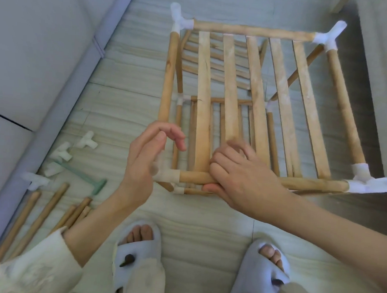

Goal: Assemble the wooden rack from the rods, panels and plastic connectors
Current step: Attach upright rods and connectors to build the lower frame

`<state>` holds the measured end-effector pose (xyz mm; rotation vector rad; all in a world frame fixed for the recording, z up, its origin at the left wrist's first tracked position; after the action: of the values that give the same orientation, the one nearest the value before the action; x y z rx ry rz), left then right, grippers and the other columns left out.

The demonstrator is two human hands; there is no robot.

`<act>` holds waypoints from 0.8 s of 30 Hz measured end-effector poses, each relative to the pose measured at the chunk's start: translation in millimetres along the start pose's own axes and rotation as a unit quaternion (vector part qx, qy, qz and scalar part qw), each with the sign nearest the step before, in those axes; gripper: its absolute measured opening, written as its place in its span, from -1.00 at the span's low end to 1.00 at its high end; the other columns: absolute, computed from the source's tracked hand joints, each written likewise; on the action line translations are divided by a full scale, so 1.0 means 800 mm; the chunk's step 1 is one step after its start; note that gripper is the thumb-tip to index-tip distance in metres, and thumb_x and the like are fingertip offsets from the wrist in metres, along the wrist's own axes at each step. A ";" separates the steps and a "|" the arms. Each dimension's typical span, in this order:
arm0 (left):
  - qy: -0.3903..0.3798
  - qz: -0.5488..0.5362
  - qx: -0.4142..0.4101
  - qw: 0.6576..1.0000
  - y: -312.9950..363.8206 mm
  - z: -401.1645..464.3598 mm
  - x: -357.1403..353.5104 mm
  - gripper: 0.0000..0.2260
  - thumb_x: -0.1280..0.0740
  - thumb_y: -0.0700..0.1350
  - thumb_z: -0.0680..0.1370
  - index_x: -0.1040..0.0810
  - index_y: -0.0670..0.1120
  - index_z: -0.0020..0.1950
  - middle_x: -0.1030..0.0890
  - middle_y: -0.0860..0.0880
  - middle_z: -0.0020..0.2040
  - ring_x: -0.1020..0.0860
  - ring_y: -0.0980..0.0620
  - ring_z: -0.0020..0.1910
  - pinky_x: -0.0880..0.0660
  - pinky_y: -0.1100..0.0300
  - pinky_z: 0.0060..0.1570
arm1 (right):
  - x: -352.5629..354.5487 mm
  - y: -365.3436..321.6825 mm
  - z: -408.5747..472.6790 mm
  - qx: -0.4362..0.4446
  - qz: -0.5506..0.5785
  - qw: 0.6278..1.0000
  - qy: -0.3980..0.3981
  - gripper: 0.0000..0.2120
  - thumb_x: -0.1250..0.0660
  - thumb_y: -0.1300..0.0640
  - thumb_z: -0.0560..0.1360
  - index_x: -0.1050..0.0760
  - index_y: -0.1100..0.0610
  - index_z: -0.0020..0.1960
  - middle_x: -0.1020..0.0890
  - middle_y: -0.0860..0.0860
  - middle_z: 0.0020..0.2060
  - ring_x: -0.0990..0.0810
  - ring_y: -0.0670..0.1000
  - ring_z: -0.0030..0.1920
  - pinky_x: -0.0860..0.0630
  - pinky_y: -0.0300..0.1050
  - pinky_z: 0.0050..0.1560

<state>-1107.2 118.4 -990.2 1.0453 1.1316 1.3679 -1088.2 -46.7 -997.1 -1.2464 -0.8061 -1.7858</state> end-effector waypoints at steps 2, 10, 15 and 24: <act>0.007 -0.002 -0.003 1.000 0.000 0.001 -0.001 -0.74 -0.03 -0.09 0.55 -0.48 -0.14 -0.07 -0.52 -0.08 -0.24 -0.51 0.07 -0.07 -0.38 0.28 0.08 | -0.002 0.001 -0.001 -0.002 0.004 1.000 0.011 -0.59 -0.05 -0.09 0.60 -0.44 0.16 -0.24 -0.53 0.04 -0.27 -0.54 0.10 -0.17 -0.36 0.11 0.20; 0.029 0.025 -0.010 0.999 0.001 -0.004 -0.016 -0.72 -0.02 -0.08 0.54 -0.53 -0.04 -0.11 -0.52 -0.09 -0.23 -0.46 -0.13 -0.11 -0.37 0.10 0.12 | -0.003 0.003 -0.001 0.007 0.070 0.996 0.049 -0.58 -0.12 -0.05 0.59 -0.45 0.18 -0.31 -0.51 0.05 -0.36 -0.51 0.09 -0.28 -0.36 0.04 0.17; 0.006 0.074 -0.028 0.997 0.000 -0.005 -0.020 -0.73 -0.01 -0.12 0.53 -0.51 -0.05 -0.12 -0.52 -0.02 -0.21 -0.45 0.09 0.00 -0.32 0.30 0.09 | -0.002 0.007 -0.002 0.008 0.084 0.995 0.055 -0.60 -0.17 -0.04 0.57 -0.44 0.19 -0.32 -0.51 0.05 -0.36 -0.50 0.08 -0.29 -0.38 0.02 0.14; 0.062 0.102 0.026 0.993 -0.005 0.016 0.008 -0.74 -0.14 -0.29 0.39 -0.52 0.01 -0.13 -0.57 0.03 -0.10 -0.50 0.07 -0.02 -0.39 0.32 0.01 | -0.006 -0.003 0.018 -0.057 0.085 0.993 0.052 -0.61 -0.20 -0.07 0.52 -0.49 0.19 -0.32 -0.53 0.06 -0.37 -0.52 0.12 -0.26 -0.46 0.01 -0.05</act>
<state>-1094.4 125.7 -992.1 1.1521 1.1813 1.5898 -1082.6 -32.0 -997.3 -1.2445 -0.5293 -1.7612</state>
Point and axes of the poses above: each hand's wrist, its own z-axis towards the middle knuckle, its own x-axis out of the back of the hand, y = z × x, the point moved 4 cm from there along z, towards the middle knuckle
